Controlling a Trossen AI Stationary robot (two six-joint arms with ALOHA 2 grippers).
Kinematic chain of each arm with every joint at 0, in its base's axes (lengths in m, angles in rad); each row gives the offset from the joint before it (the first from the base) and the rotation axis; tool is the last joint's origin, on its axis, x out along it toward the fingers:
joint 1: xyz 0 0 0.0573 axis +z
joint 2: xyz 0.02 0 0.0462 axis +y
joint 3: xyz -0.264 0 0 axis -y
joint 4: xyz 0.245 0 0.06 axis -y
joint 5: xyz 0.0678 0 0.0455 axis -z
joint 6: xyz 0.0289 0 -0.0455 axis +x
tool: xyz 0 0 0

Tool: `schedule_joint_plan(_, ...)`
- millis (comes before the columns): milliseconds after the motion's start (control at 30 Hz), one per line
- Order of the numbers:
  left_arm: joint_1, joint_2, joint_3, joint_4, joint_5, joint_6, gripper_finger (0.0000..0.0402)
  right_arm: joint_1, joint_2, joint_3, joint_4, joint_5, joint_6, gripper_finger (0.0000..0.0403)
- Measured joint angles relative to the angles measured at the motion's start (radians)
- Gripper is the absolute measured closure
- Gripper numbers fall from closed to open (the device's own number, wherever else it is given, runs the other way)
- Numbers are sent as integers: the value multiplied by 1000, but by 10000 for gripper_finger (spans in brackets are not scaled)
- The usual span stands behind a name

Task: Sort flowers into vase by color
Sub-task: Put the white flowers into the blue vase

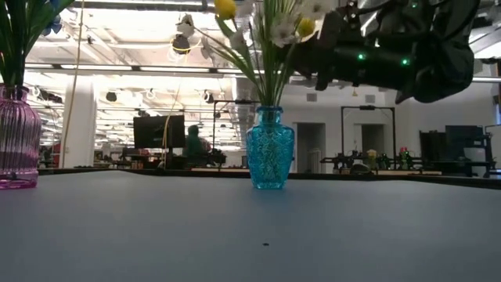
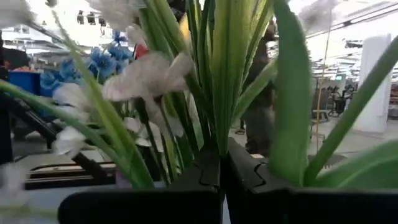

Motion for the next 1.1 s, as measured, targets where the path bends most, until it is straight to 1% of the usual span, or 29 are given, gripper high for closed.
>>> schedule_joint_plan(100, 0, 0, 0, 0, 0, 0, 224, 0, 4, 0, -10, 3, 17, 372)
schedule_joint_plan(200, 0, 0, 0, 0, 0, 0, 224, 0, 3, 0, -15, 41, 68, 367)
schedule_joint_plan(333, 0, 0, 0, 0, -1, 0, 224, -1, -14, 0, -20, 51, 87, 351)
schedule_joint_plan(700, 0, 0, 0, 0, 0, 0, 224, -1, -32, 0, -27, 53, 96, 281)
schedule_joint_plan(867, 0, 0, 0, 0, 13, -1, 224, -1, -40, -1, -42, 53, 178, 247)
schedule_joint_plan(967, 0, 0, 0, 0, 21, -5, 224, 0, -91, -1, -155, 52, 187, 232)
schedule_joint_plan(1100, 0, 0, 0, 1, 21, -5, 224, -1, -214, -1, -413, 51, 233, 219)
